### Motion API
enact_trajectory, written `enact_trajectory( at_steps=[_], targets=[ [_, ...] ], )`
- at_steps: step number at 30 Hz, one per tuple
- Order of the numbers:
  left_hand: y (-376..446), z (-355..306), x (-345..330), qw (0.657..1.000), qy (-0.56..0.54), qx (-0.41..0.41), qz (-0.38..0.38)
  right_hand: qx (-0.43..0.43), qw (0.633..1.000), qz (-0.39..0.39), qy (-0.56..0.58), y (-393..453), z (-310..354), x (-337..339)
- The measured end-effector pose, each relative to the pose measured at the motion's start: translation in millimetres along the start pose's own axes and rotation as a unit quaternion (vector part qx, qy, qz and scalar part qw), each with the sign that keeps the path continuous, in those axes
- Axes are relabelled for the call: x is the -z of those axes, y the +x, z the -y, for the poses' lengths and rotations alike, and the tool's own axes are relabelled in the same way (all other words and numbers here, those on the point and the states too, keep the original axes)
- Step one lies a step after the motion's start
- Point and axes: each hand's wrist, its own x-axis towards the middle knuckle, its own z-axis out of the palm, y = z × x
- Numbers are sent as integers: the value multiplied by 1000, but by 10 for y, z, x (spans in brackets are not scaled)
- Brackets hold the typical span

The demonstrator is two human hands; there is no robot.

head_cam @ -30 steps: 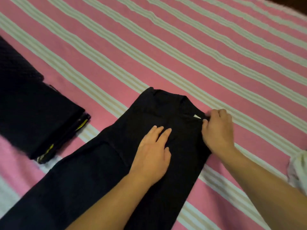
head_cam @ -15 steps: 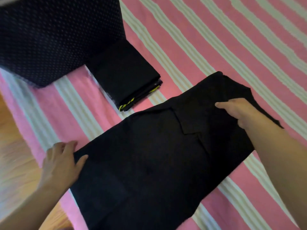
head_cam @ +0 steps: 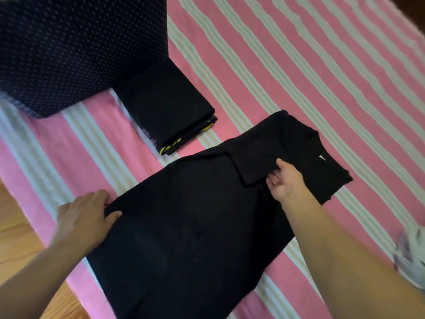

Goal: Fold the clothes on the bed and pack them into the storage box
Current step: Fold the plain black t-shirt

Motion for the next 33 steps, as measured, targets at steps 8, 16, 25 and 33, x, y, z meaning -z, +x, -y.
enact_trajectory(
  at_steps=[8,16,25,33],
  targets=[
    [-387,-74,321,995,-85,-46,-11,212,953,-170,-132,-237,696,-599],
    [-1699,-631,536,975,-122,-178,52,264,933,-171,-176,-583,1025,659],
    [-2140,-1140,-748,959,18,-235,154,105,975,-153,-121,477,208,1934],
    [-2452,-1124,-570,976,-34,-170,132,192,955,-214,-70,959,379,2162]
  ],
)
